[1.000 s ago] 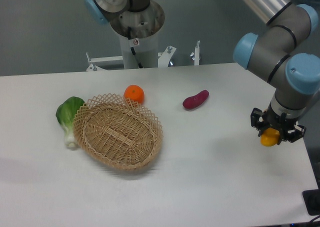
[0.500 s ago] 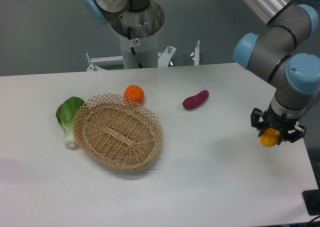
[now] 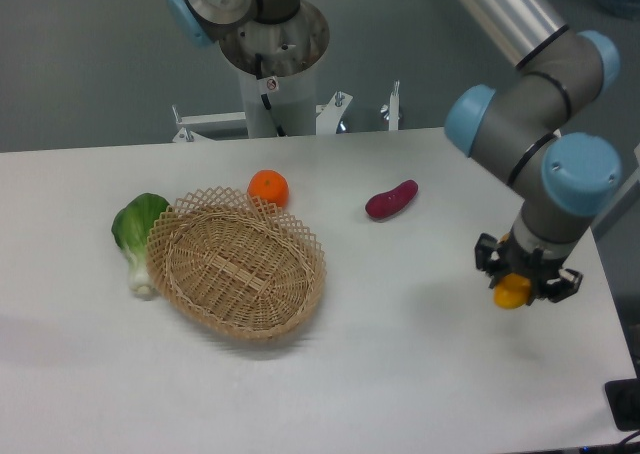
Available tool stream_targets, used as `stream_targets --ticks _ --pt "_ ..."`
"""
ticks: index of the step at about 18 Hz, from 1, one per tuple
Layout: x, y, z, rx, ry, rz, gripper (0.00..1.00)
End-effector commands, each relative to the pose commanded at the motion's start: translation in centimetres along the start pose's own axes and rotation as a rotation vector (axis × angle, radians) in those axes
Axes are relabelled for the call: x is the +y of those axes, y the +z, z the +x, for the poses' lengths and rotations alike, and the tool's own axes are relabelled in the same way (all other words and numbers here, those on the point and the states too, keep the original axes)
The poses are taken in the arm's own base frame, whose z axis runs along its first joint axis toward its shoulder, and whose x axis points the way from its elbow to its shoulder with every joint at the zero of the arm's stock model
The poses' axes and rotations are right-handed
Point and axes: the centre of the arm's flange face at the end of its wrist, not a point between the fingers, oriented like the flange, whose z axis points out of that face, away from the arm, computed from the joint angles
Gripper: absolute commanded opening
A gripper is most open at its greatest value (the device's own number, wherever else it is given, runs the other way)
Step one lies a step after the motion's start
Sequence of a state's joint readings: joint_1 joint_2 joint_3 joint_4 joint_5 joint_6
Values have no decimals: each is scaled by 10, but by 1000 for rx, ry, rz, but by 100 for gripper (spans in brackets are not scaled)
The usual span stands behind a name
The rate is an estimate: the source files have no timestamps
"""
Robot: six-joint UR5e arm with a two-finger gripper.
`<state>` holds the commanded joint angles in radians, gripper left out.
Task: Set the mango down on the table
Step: 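Carry the yellow mango down toward the table beside the basket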
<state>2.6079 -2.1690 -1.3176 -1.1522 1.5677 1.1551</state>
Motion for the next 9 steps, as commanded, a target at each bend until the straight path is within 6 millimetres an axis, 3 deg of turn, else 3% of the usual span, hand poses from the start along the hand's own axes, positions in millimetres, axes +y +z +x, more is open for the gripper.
stream_targets --ticks 9 --pt "-83 40 68 -34 12 34 35"
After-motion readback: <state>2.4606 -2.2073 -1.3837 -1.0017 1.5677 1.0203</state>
